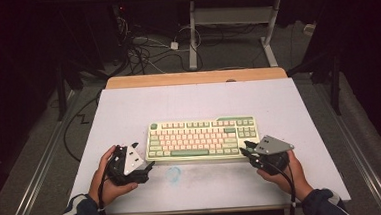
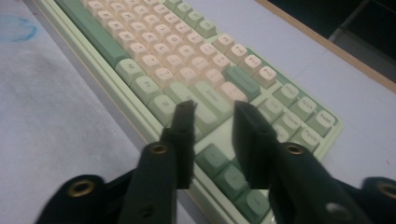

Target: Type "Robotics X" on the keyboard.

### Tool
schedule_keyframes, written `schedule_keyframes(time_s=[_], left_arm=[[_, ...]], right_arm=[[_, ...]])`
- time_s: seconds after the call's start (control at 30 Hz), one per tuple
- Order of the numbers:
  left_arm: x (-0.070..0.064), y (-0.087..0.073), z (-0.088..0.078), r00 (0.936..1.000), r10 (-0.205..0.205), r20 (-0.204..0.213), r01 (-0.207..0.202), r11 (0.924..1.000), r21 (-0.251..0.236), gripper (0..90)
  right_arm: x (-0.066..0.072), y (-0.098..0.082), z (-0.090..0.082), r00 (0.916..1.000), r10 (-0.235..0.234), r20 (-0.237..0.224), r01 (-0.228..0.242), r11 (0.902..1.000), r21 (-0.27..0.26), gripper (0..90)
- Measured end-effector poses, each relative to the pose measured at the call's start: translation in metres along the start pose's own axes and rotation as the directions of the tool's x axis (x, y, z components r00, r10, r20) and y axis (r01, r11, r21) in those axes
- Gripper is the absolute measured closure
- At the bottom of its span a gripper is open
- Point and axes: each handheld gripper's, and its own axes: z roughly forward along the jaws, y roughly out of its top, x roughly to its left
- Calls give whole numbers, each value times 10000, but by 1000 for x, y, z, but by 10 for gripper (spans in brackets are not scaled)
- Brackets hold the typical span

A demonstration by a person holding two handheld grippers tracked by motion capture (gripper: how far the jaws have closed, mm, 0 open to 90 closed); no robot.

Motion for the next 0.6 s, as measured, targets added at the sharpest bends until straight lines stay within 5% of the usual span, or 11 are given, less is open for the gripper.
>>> schedule_keyframes(time_s=[0.17,0.6], left_arm=[[1,-9,-5,9998,-207,49,206,9993,305,198],[-1,-14,-2,9997,-205,117,199,9986,496,198]], right_arm=[[-3,20,18,9991,-16,-423,15,10000,-21,895],[11,70,82,9925,-479,-1126,525,9979,379,900]])
